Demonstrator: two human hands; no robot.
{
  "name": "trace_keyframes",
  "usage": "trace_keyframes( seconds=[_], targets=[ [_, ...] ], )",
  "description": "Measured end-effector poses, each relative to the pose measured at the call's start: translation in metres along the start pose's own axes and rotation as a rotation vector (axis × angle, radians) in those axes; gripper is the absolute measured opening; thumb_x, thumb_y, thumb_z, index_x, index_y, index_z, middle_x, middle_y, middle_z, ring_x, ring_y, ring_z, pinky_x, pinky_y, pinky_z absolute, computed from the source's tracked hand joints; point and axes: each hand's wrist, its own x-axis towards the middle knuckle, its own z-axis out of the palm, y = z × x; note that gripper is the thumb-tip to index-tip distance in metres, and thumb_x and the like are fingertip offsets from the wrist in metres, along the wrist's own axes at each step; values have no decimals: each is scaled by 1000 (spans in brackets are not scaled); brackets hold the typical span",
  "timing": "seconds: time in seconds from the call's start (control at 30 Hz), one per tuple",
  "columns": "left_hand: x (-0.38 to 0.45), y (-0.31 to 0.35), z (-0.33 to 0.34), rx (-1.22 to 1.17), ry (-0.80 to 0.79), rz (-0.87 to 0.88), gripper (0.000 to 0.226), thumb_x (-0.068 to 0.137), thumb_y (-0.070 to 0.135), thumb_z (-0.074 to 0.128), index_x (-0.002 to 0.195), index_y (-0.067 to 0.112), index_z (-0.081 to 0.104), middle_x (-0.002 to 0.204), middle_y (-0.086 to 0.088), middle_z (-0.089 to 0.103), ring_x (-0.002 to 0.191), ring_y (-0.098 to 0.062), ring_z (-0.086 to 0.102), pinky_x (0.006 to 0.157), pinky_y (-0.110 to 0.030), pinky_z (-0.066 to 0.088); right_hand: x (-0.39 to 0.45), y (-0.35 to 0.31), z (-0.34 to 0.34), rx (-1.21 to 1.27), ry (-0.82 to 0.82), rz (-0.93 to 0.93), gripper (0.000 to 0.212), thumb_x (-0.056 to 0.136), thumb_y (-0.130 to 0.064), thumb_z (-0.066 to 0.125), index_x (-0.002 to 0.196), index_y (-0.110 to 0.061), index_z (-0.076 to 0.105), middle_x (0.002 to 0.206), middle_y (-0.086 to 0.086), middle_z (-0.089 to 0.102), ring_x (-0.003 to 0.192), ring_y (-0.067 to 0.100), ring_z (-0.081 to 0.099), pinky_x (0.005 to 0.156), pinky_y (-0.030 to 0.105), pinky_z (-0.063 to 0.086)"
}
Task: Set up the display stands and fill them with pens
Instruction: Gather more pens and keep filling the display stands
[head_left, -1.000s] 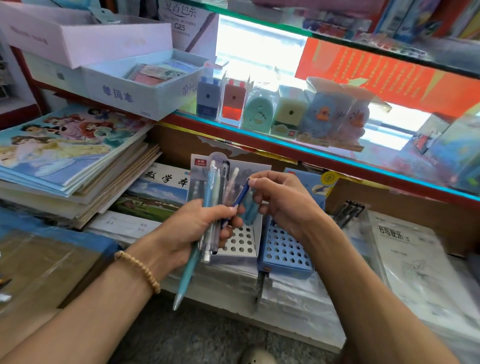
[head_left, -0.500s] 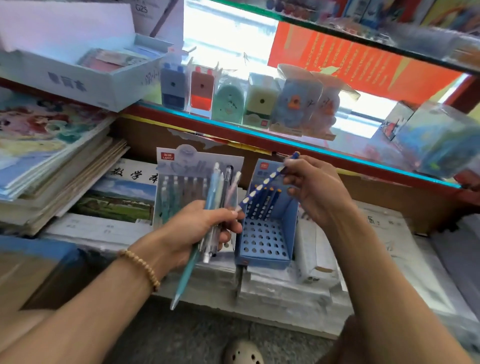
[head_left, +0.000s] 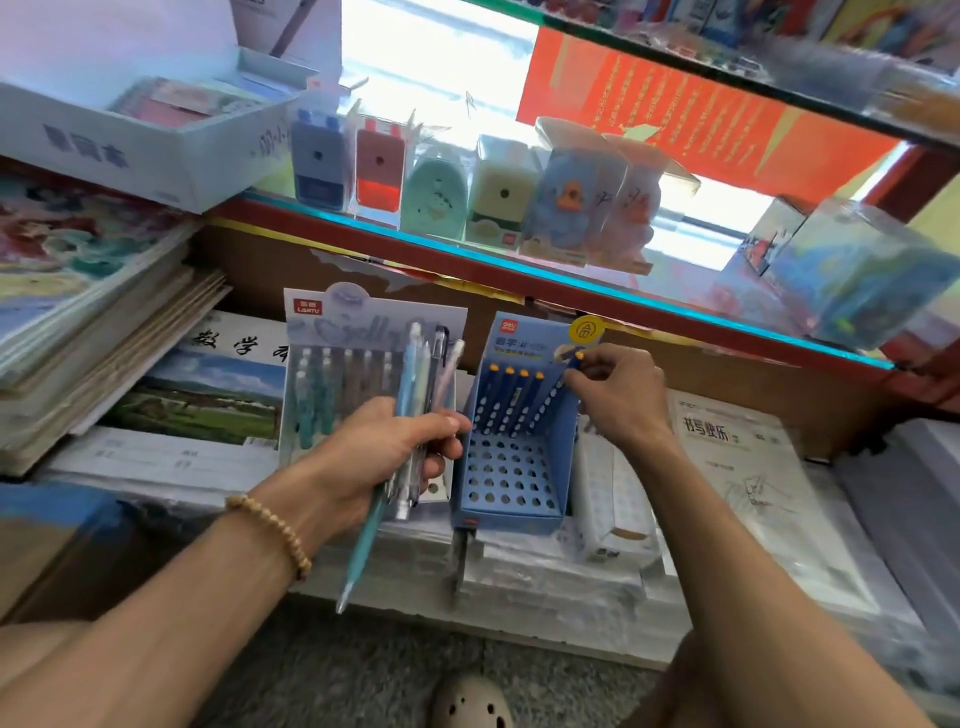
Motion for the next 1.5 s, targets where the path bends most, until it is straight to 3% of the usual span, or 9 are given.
trace_keyframes(
  seconds=[0.13, 0.5, 0.73, 1.03, 1.13, 1.23, 1.37, 1.43, 1.5],
  targets=[
    [0, 0, -1, 12, 4, 4, 19, 94, 10, 58, 105, -3, 66, 67, -4, 63, 51, -10, 51, 43, -17, 43, 1, 6, 11, -24, -58, 20, 9, 84, -12, 72, 91, -16, 76, 78, -1, 72, 70, 18, 68, 73, 44, 60],
    [-2, -2, -4, 14, 6, 6, 17, 94, 9, 58, 104, -3, 66, 65, -2, 61, 51, -10, 50, 44, -17, 43, 6, 6, 18, -57, -53, 44, 11, 84, -15, 68, 93, -15, 74, 78, 0, 71, 78, 21, 68, 74, 48, 60],
    [-1, -4, -6, 21, 8, 0, 18, 94, 10, 58, 104, -3, 66, 65, -2, 62, 50, -10, 51, 43, -15, 44, 9, 6, 20, -64, -71, 30, 13, 92, -18, 66, 101, -15, 74, 84, 3, 71, 76, 23, 69, 73, 48, 61],
    [2, -5, -5, 29, 2, -7, 20, 94, 11, 58, 106, -3, 66, 65, -2, 61, 50, -9, 51, 43, -15, 44, 4, 11, 29, -181, -181, 31, 8, 94, -18, 64, 94, -13, 70, 85, 7, 70, 80, 26, 68, 76, 42, 59],
    [1, -5, -5, 22, -19, -9, 21, 93, 11, 60, 106, -4, 67, 65, -2, 61, 50, -9, 51, 43, -16, 44, 3, 13, 33, -201, -155, 42, 11, 95, -21, 65, 97, -12, 71, 89, 7, 70, 84, 27, 66, 76, 41, 56],
    [0, -5, -5, 9, -50, -8, 21, 94, 11, 59, 106, -4, 67, 64, -3, 60, 50, -10, 50, 43, -15, 43, 2, 8, 31, -182, -161, 93, 10, 91, -19, 67, 87, -11, 71, 81, 8, 71, 79, 28, 69, 73, 43, 59],
    [-2, -4, -5, 3, -85, -18, 22, 95, 11, 57, 108, -4, 67, 64, -2, 58, 50, -10, 49, 43, -16, 42, -11, -17, 18, -270, 75, -39, 21, 92, -28, 66, 101, -12, 75, 92, 3, 73, 84, 20, 69, 69, 32, 54],
    [-2, -4, -6, 6, -83, -22, 21, 96, 11, 56, 108, -3, 67, 64, -2, 58, 50, -9, 49, 44, -16, 43, -21, -38, 13, -26, -31, -111, 22, 94, -34, 65, 93, -15, 74, 85, -4, 72, 71, 10, 66, 65, 26, 54],
    [-3, -5, -8, -3, -82, -30, 21, 95, 10, 56, 109, -3, 67, 63, -1, 58, 49, -9, 49, 44, -16, 43, -33, -60, 12, 234, -299, -43, 25, 94, -40, 63, 88, -18, 71, 83, -2, 72, 59, 5, 62, 58, 21, 51]
  ],
)
